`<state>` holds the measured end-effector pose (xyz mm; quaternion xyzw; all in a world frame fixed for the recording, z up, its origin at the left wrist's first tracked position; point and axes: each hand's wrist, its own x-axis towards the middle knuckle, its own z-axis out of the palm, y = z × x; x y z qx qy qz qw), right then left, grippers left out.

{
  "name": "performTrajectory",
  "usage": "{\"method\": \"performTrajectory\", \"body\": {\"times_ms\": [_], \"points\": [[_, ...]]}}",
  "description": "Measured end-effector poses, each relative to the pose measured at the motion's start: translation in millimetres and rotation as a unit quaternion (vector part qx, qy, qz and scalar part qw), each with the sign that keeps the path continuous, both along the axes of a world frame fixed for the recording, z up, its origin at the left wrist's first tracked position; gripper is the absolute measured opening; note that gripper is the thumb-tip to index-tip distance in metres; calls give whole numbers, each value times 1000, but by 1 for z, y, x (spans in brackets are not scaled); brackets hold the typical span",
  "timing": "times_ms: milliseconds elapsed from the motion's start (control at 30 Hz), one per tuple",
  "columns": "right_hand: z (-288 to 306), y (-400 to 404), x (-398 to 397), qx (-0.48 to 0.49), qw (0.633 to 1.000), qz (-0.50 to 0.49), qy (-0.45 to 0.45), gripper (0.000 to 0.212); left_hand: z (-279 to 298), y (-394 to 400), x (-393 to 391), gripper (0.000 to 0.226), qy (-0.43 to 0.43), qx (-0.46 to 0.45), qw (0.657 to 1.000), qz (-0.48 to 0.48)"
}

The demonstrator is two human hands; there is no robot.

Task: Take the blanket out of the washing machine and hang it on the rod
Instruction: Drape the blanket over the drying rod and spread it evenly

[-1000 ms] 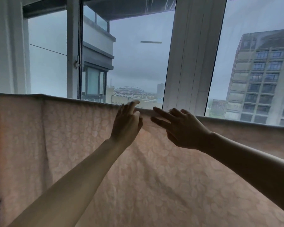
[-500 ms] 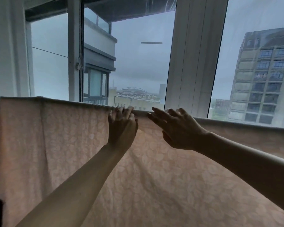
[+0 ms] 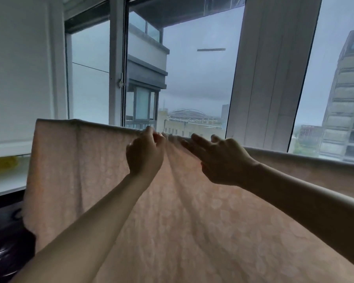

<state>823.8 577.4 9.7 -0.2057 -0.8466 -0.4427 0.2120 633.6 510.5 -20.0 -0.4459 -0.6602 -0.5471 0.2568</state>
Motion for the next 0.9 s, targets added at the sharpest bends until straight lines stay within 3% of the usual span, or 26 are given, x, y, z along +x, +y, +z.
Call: {"method": "performTrajectory", "body": {"times_ms": [100, 200, 367, 467, 533, 600, 667, 767, 900], "points": [[-1, 1, 2, 12, 1000, 3, 5, 72, 9, 10, -23, 42, -97, -65, 992, 39], [-2, 3, 1, 23, 1000, 0, 6, 74, 18, 23, -34, 65, -188, -122, 974, 15], [-3, 3, 1, 9, 1000, 12, 8, 73, 21, 32, -34, 41, -274, -74, 950, -126], [0, 5, 3, 17, 1000, 8, 2, 73, 23, 25, -32, 31, -189, -84, 969, -134], [5, 4, 5, 5, 1000, -7, -12, 70, 26, 14, -43, 25, -48, -79, 996, -20], [8, 3, 5, -10, 1000, -12, -22, 65, 21, 4, -63, 27, 31, -35, 995, 86], [7, 2, 5, -7, 1000, -12, -9, 66, 6, -2, -72, 31, 48, -30, 994, 92], [2, 1, 3, 22, 1000, -1, -3, 74, -20, -2, -67, 35, 81, -126, 988, 22], [0, -2, -1, 69, 998, 12, 1, 70, -15, -4, -85, 39, 71, -26, 996, 57]]}}
